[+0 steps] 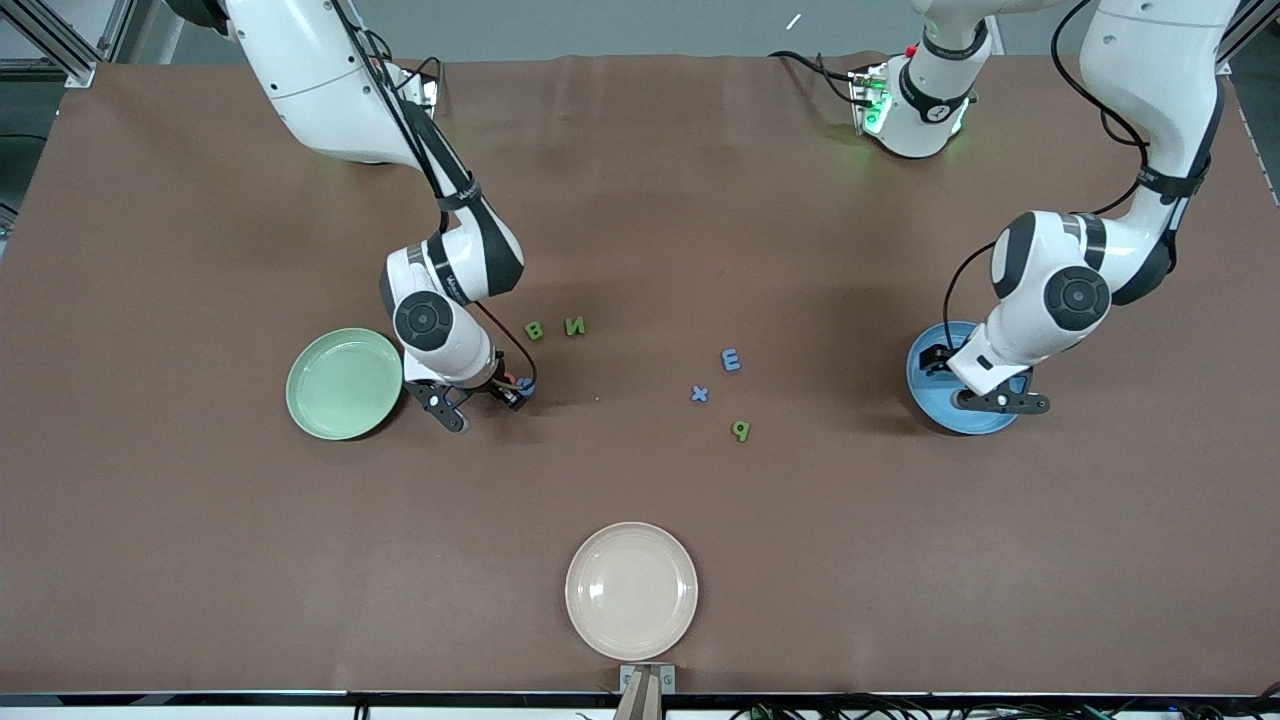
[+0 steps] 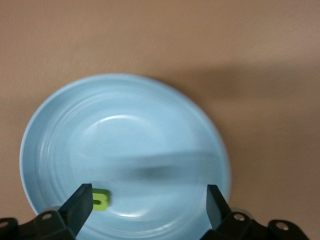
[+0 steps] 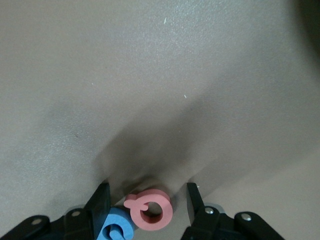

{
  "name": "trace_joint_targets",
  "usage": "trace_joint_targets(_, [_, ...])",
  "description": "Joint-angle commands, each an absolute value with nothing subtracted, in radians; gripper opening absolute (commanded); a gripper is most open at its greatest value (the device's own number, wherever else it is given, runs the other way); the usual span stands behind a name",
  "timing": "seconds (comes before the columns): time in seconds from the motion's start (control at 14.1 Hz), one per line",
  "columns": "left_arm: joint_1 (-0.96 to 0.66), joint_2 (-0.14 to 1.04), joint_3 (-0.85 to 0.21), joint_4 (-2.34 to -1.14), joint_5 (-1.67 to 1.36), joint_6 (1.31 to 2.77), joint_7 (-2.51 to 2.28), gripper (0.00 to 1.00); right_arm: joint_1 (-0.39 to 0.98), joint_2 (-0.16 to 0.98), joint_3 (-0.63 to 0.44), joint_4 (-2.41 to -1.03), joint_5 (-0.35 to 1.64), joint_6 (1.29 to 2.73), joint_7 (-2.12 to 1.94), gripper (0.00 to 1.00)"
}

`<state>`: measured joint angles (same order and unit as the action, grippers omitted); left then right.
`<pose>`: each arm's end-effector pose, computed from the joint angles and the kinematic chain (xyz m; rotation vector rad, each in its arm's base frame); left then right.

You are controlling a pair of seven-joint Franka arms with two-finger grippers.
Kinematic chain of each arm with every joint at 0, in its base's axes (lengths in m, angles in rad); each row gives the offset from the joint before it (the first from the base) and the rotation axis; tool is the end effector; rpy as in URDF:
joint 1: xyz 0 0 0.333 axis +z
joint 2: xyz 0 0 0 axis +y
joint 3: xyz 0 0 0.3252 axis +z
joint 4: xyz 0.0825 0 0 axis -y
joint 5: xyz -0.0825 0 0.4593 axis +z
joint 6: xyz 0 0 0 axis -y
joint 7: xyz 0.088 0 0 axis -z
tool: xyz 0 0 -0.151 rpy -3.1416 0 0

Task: Sort upper and lower case letters into plates
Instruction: 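Grasp the pink q with the right gripper while the left gripper reaches the b, then place the q in the green plate while the left gripper grasps the b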

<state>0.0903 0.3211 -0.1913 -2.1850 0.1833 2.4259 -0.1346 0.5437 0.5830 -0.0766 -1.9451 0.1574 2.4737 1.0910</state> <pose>0.5941 -0.0601 0.1409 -3.0734 0.1566 0.0977 0.5888 0.2984 0.0766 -2.9267 1.1327 0.1136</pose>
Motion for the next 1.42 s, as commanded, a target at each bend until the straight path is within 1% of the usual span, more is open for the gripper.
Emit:
trace_joint_targets(0.0, [0.077,0.349,-0.262,-2.070,0.189,2.347,-0.233,1.00,0.558,0.571,-0.087,-1.976,0.166,2.484,1.103,0.69])
trace_joint_targets(0.14, [0.055,0.429,-0.311,-1.973,0.190,2.345,-0.259,1.00,0.563,0.571,-0.087,-1.977,0.167,2.484,1.104,0.68])
trace_joint_targets(0.21, [0.028,0.455,-0.317,-1.935,0.189,2.345,-0.270,1.00,0.563,0.571,-0.087,-1.977,0.166,2.484,1.104,0.66])
trace_joint_targets(0.43, [-0.079,0.550,-0.314,-1.829,0.202,2.345,-0.311,1.00,0.564,0.571,-0.087,-1.977,0.166,2.484,1.112,0.63])
trace_joint_targets(0.5, [-0.106,0.583,-0.313,-1.798,0.202,2.347,-0.333,1.00,0.569,0.571,-0.087,-1.977,0.167,2.482,1.112,0.58])
trace_joint_targets(0.71, [-0.176,0.650,-0.313,-1.729,0.204,2.353,-0.457,1.00,0.569,0.571,-0.087,-1.977,0.167,2.482,1.114,0.50])
trace_joint_targets(0.78, [-0.207,0.682,-0.311,-1.694,0.203,2.353,-0.481,1.00,0.569,0.571,-0.087,-1.977,0.167,2.480,1.114,0.45])
trace_joint_targets(0.92, [-0.248,0.742,-0.307,-1.632,0.202,2.353,-0.503,0.99,0.563,0.569,-0.087,-1.973,0.167,2.473,1.109,0.20])
trace_joint_targets(1.0, [-0.265,0.768,-0.302,-1.608,0.202,2.355,-0.503,0.98,0.561,0.569,-0.087,-1.971,0.167,2.473,1.106,0.09])
trace_joint_targets(1.07, [-0.268,0.784,-0.302,-1.595,0.202,2.355,-0.505,0.97,0.558,0.565,-0.087,-1.970,0.166,2.471,1.101,0.03])
trace_joint_targets(1.14, [-0.273,0.794,-0.302,-1.594,0.202,2.355,-0.505,0.95,0.554,0.558,-0.089,-1.968,0.166,2.471,1.094,0.03])
trace_joint_targets(1.28, [-0.279,0.810,-0.302,-1.592,0.202,2.355,-0.505,0.87,0.520,0.526,-0.091,-1.967,0.166,2.468,1.033,0.01])
trace_joint_targets(1.35, [-0.287,0.813,-0.301,-1.591,0.202,2.356,-0.505,0.82,0.493,0.500,-0.091,-1.967,0.166,2.439,0.988,0.01])
